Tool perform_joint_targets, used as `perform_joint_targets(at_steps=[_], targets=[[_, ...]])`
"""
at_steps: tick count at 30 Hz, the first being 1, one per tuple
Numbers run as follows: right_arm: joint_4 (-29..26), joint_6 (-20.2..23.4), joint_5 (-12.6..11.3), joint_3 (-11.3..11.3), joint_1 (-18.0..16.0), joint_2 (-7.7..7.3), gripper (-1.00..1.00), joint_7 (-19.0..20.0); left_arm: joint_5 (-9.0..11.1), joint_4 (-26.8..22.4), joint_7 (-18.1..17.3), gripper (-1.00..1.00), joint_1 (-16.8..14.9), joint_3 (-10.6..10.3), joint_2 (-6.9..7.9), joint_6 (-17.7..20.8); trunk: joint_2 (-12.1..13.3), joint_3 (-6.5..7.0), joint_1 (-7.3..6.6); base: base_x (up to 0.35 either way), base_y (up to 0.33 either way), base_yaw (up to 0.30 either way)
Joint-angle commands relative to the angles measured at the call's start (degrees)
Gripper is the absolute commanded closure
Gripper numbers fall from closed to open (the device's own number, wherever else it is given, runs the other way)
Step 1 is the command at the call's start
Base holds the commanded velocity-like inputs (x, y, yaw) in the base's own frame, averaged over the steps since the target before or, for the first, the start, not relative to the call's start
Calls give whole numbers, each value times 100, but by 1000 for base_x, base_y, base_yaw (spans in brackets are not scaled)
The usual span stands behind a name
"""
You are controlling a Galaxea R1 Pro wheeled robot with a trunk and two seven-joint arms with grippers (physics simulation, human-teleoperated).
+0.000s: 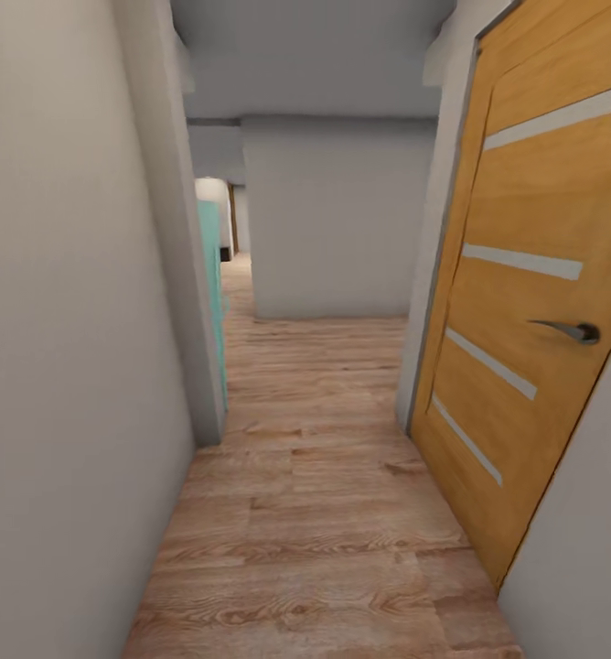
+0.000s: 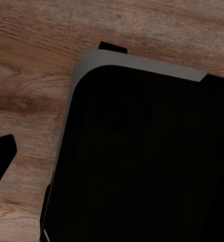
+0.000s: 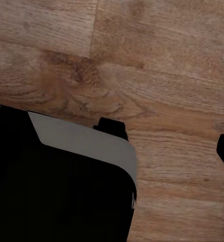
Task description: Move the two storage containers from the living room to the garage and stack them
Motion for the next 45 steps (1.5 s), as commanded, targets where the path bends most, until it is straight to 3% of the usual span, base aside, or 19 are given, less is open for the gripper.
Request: perform_joint_targets(at_steps=[1, 45], targets=[[17, -18, 12, 23, -7, 2, -100, -28, 23, -6, -2, -100, 2, 2, 0, -8, -2, -5, 3, 322, 0, 214], [16, -61, 30, 6, -7, 5, -100, -25, 21, -6, -2, -100, 0, 1, -1, 2, -2, -5, 3, 322, -21, 10]])
